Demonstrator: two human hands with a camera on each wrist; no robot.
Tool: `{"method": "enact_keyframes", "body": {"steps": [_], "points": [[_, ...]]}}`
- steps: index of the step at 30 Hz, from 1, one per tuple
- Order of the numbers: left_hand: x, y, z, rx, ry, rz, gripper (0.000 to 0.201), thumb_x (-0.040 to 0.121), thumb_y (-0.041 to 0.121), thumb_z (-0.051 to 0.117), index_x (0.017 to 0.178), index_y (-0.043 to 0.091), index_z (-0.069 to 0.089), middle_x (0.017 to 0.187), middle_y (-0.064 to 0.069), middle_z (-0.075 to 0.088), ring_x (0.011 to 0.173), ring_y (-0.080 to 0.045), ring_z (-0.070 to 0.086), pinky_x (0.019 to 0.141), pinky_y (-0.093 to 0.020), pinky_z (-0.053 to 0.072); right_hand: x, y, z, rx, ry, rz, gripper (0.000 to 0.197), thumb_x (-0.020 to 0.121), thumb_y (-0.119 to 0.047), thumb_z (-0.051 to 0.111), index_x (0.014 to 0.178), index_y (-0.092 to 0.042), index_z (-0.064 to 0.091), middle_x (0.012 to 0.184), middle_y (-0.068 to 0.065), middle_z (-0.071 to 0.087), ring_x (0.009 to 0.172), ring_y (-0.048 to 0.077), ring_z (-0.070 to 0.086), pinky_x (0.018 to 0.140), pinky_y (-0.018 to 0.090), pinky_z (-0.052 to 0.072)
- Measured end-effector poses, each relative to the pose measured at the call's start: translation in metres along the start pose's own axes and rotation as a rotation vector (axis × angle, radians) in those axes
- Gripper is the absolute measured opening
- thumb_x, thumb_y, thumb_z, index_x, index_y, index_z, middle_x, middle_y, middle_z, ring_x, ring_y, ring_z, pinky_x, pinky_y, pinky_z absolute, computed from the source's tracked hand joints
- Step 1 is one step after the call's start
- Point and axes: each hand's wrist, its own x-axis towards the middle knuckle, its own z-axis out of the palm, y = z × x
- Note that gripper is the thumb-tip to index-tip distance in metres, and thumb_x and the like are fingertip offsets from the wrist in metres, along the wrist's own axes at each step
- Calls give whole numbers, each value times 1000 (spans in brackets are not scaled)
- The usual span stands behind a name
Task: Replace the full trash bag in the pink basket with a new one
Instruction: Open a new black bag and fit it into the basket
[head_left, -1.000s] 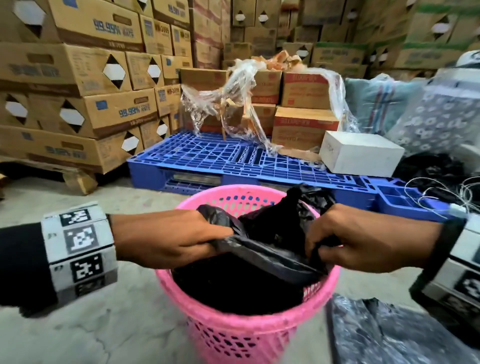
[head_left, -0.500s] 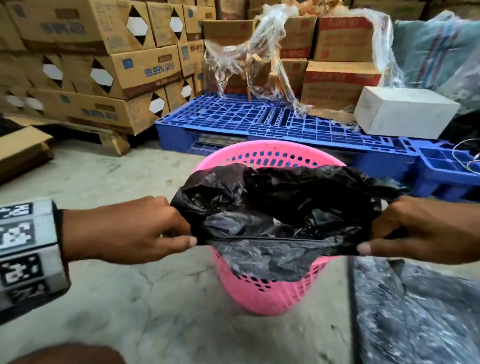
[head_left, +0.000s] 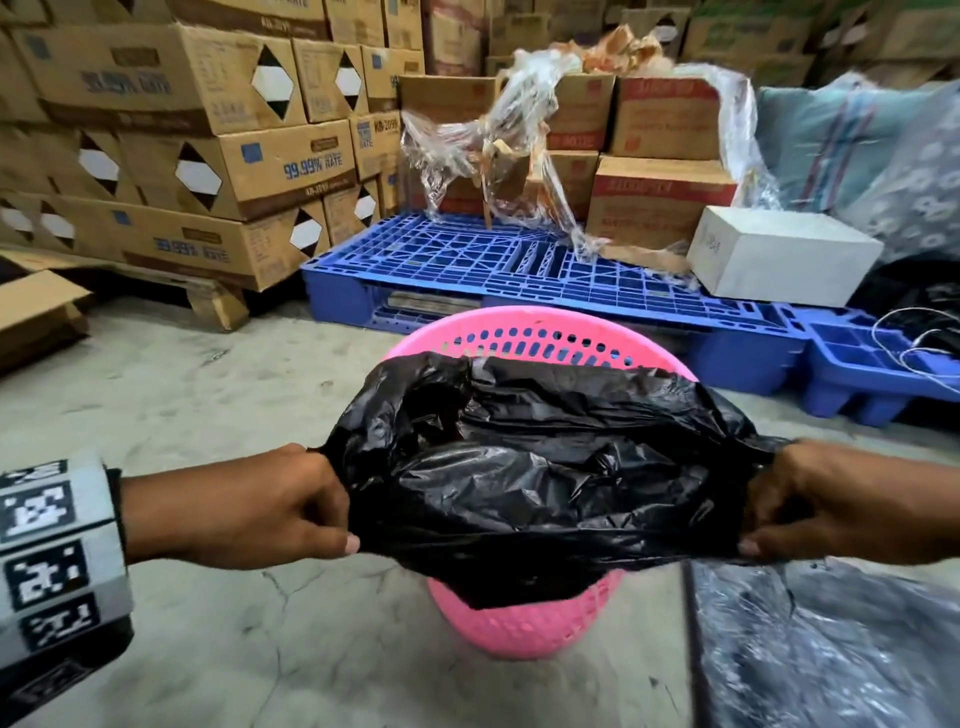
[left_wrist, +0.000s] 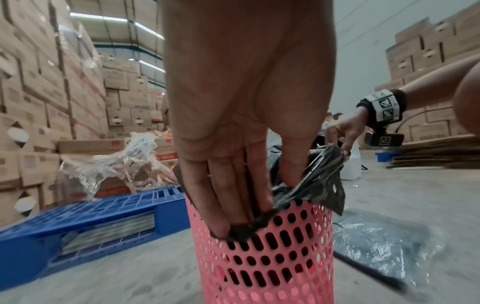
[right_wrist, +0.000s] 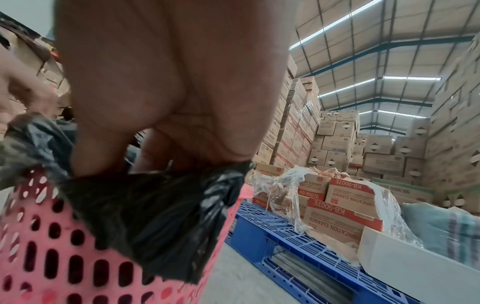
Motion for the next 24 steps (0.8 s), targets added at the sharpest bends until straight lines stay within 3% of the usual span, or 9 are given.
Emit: {"method": "enact_keyframes", "body": {"steps": [2, 4, 7, 9, 14, 18, 21, 23, 24], "points": [[7, -4, -2, -111, 162, -86, 25, 82, 41, 61, 73, 19, 67, 66, 7, 69, 60, -1, 61, 61, -22, 51, 1, 0, -6, 33, 94, 78, 20, 81, -41, 65, 70, -24, 66, 64, -7, 65, 52, 8, 55, 53, 26, 48], [17, -8, -5, -357, 342, -163, 16, 84, 26, 64, 75, 14, 68, 70, 0, 73, 61, -4, 69, 59, -20, 53, 6, 2, -14, 109, 243, 142, 9, 80, -28, 69, 71, -28, 69, 72, -18, 70, 62, 5, 64, 56, 15, 49], [32, -17, -10, -688, 520, -281, 15, 86, 12, 61, 85, -3, 65, 76, -18, 70, 64, -27, 72, 68, -36, 57, 16, 13, -20, 470, 366, 290, 14, 85, -3, 61, 74, -6, 69, 63, 7, 73, 60, 18, 71, 55, 26, 59], [41, -20, -8, -787, 543, -324, 18, 87, 11, 60, 87, -7, 62, 72, -16, 66, 59, -27, 69, 62, -34, 56, 21, 13, -19, 713, 431, 417, 14, 86, 1, 59, 75, 8, 64, 58, 17, 70, 55, 27, 71, 47, 28, 59], [62, -28, -1, -748, 667, -321, 19, 83, 17, 66, 72, 2, 60, 64, -12, 59, 55, -21, 58, 51, -31, 52, 31, 17, -21, 971, 588, 505, 25, 88, -11, 60, 78, 12, 61, 59, 22, 67, 44, 25, 67, 41, 26, 57], [69, -34, -3, -466, 919, -127, 19, 73, 9, 74, 80, 14, 58, 67, -2, 59, 56, -18, 55, 56, -23, 45, 34, 13, -31, 844, 685, 371, 38, 83, -23, 66, 79, 15, 62, 68, 30, 69, 44, 21, 66, 42, 25, 56], [76, -36, -5, -293, 927, -7, 23, 75, 9, 69, 97, 13, 63, 80, 1, 62, 77, -14, 58, 63, -16, 42, 34, 6, -35, 412, 657, 253, 51, 58, -67, 66, 69, -18, 71, 66, 8, 74, 54, 6, 67, 56, 24, 58], [83, -34, -7, -320, 921, -56, 25, 80, 13, 65, 104, 8, 65, 85, -4, 64, 75, -12, 61, 71, -21, 44, 37, 11, -31, 215, 594, 272, 40, 59, -70, 59, 73, -33, 67, 74, -4, 75, 69, 1, 68, 68, 28, 56], [87, -32, -8, -364, 892, -103, 24, 82, 16, 65, 104, 9, 64, 88, -5, 65, 78, -16, 62, 73, -26, 45, 40, 14, -31, 205, 583, 280, 51, 57, -77, 54, 81, -34, 67, 81, -8, 75, 74, 0, 68, 71, 28, 56]]}}
